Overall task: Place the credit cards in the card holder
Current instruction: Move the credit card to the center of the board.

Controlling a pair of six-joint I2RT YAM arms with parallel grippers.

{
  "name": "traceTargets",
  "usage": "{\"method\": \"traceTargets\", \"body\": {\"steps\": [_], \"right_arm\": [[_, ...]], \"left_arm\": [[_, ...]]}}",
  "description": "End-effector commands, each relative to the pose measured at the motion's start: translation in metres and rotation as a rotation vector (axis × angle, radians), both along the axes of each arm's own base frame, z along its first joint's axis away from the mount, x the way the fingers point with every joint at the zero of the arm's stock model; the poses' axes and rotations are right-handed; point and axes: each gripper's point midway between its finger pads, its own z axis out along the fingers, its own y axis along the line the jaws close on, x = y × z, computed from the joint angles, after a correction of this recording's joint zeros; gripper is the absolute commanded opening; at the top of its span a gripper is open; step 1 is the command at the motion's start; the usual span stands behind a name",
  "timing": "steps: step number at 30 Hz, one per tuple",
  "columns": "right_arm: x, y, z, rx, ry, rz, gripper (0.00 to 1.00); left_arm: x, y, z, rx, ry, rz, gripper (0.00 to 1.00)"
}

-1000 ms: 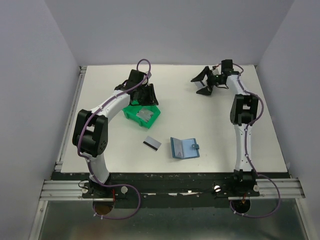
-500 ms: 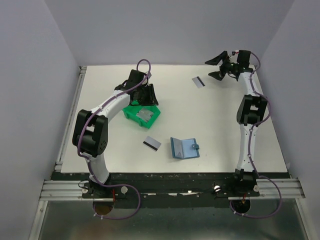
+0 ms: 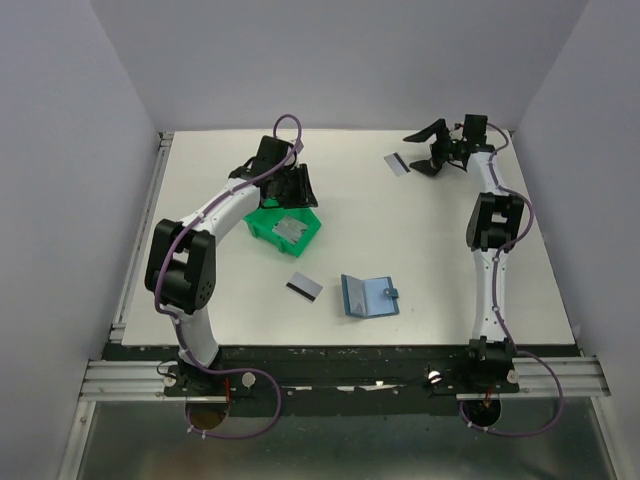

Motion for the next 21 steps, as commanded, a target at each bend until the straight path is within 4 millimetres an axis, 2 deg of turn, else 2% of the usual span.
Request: {"method": "traceTargets", "body": {"steps": [1,7,9,11,13,17,18,19,21], "right_arm": [[-0.012,0.012,-0.016,0.015,0.068,0.045,1.00],[-0.026,0.043,-0.014,0.059,0.060,0.151,1.00],[-0.034,0.055,-0.006,0.076,0.028,0.213,1.00],[-0.043,0.062,0.012,0.108,-0.044,0.282,1.00],[-0.051,0.061,0.032,0.102,-0.136,0.307,1.00],[-0.066,0.039,0.076,-0.026,-0.288,0.230,1.00],[-0.072,0.037,0.078,-0.036,-0.297,0.228,1.00],[-0.075,0.032,0.088,-0.053,-0.320,0.221,1.00],[-0.085,0.026,0.092,-0.065,-0.326,0.199,1.00]], "left_arm": [[0.007,-0.003,0.010,-0.020,-0.016,-0.006,0.43],[0.014,-0.005,0.017,-0.022,-0.037,-0.008,0.43],[0.024,-0.012,0.024,-0.041,-0.069,-0.032,0.42],[0.039,-0.024,0.030,-0.075,-0.098,-0.066,0.42],[0.058,-0.041,0.034,-0.107,-0.108,-0.115,0.41],[0.095,-0.075,0.042,-0.143,-0.160,-0.198,0.42],[0.105,-0.084,0.050,-0.155,-0.192,-0.218,0.42],[0.111,-0.091,0.051,-0.166,-0.211,-0.233,0.43],[0.124,-0.107,0.053,-0.204,-0.258,-0.269,0.45]]}}
